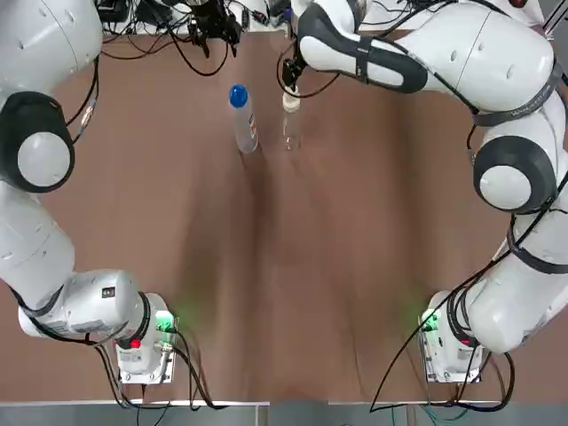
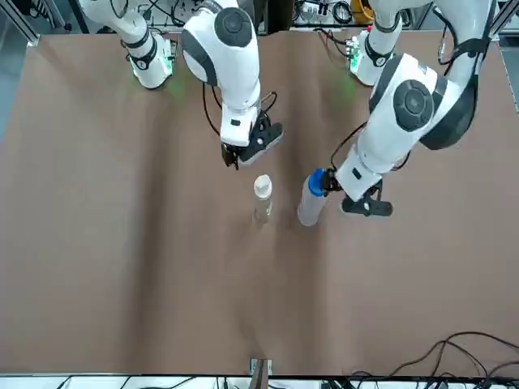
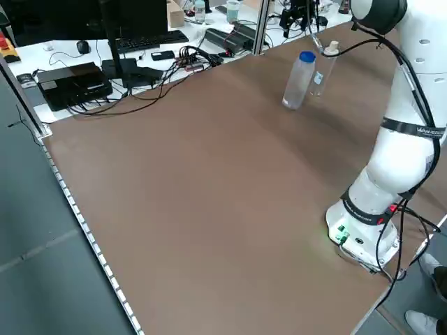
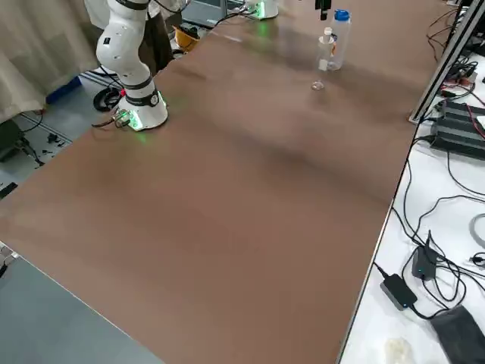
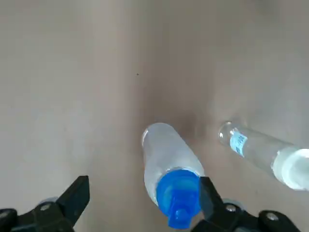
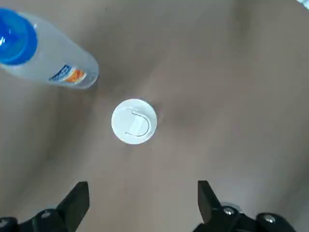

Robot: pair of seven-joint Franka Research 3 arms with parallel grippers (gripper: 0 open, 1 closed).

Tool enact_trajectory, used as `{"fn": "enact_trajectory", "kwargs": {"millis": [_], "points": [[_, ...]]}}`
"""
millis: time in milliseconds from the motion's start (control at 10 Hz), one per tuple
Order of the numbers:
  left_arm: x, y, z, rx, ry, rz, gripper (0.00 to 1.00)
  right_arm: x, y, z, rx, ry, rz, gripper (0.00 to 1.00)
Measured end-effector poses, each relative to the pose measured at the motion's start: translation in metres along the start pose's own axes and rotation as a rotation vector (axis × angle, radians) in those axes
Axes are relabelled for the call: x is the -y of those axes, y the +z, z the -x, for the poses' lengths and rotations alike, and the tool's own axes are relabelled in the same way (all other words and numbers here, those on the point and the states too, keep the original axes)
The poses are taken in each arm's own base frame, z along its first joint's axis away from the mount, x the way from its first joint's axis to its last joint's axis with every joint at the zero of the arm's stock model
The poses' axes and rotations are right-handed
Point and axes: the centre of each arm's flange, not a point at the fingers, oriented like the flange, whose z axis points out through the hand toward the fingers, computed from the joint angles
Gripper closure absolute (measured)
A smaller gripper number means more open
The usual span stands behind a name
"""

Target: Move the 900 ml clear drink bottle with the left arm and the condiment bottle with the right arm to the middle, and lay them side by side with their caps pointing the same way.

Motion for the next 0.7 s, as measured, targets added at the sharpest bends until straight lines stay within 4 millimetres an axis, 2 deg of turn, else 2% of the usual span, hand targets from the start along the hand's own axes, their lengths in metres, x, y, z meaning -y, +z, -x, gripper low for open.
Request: {"fn": "enact_trajectory", "kwargs": {"millis": [300,500,700], "points": [[-0.011,0.013,0.01,0.036,0.33,-0.003,0.0,0.014,0.01,-0.001,0.002,-0.279,0.084,0.01],[-0.018,0.019,0.018,0.08,0.441,-0.006,0.0,0.022,0.022,-0.002,0.021,-0.49,0.097,0.01],[-0.026,0.024,0.025,0.111,0.505,-0.008,0.0,0.022,0.031,-0.004,0.035,-0.67,0.094,0.01]]}}
